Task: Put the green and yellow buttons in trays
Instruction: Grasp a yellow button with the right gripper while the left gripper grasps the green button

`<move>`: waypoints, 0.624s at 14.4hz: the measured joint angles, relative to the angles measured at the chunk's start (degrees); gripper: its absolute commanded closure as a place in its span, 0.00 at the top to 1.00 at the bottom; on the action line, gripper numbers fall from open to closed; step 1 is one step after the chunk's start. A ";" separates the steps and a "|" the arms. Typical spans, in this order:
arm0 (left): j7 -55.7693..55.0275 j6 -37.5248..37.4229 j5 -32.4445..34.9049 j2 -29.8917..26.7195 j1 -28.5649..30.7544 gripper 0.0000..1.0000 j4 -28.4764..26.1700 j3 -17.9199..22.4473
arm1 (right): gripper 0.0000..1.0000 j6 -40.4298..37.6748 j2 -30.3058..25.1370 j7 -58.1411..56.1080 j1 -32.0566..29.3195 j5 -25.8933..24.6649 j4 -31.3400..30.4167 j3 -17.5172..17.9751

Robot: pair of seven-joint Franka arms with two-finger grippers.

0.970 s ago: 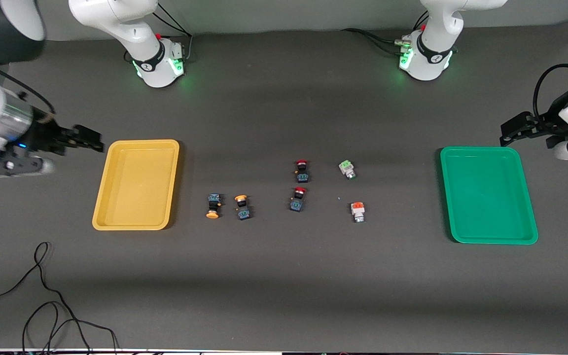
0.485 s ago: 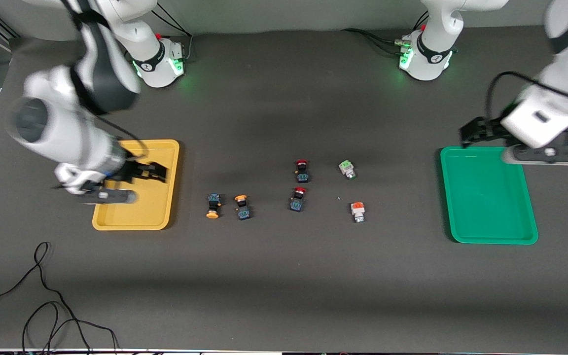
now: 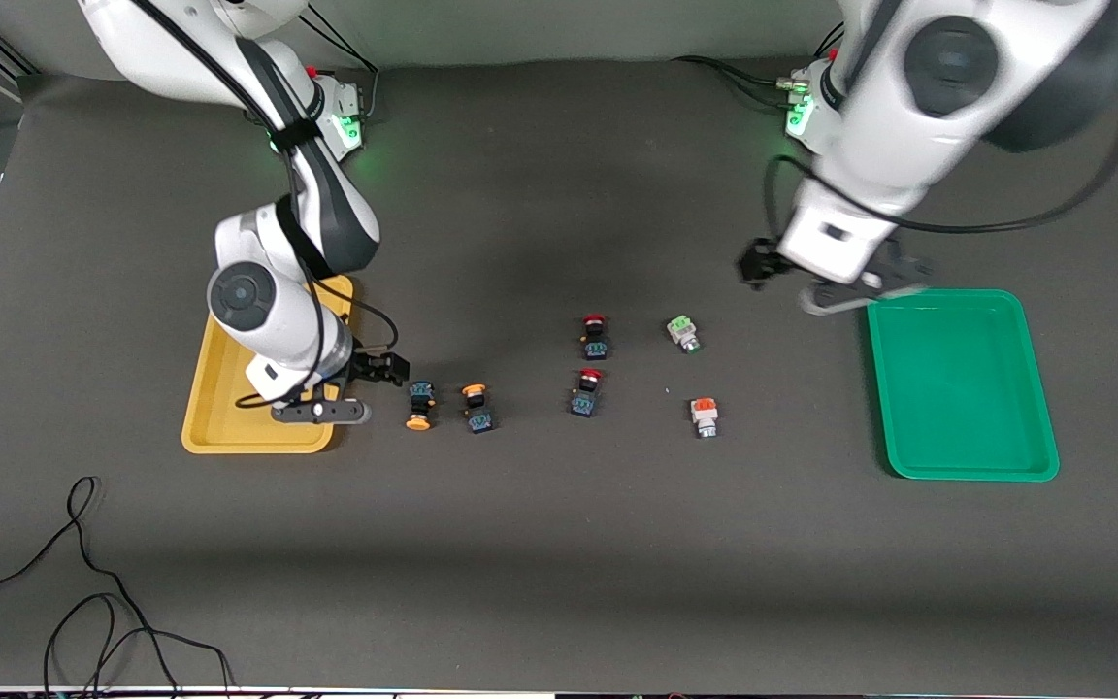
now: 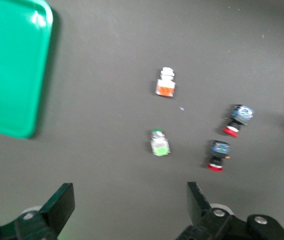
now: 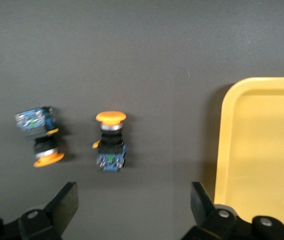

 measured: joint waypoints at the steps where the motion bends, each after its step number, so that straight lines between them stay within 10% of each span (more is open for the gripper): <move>1: -5.02 1.44 -0.01 0.02 -2.34 1.00 -0.99 -0.03 | 1.00 0.94 1.31 0.00 0.03 0.05 0.01 -0.01; 9: -18.86 14.67 -0.01 -0.24 -8.61 1.00 -13.47 -0.14 | 1.00 10.90 9.13 0.01 2.08 1.50 0.06 0.14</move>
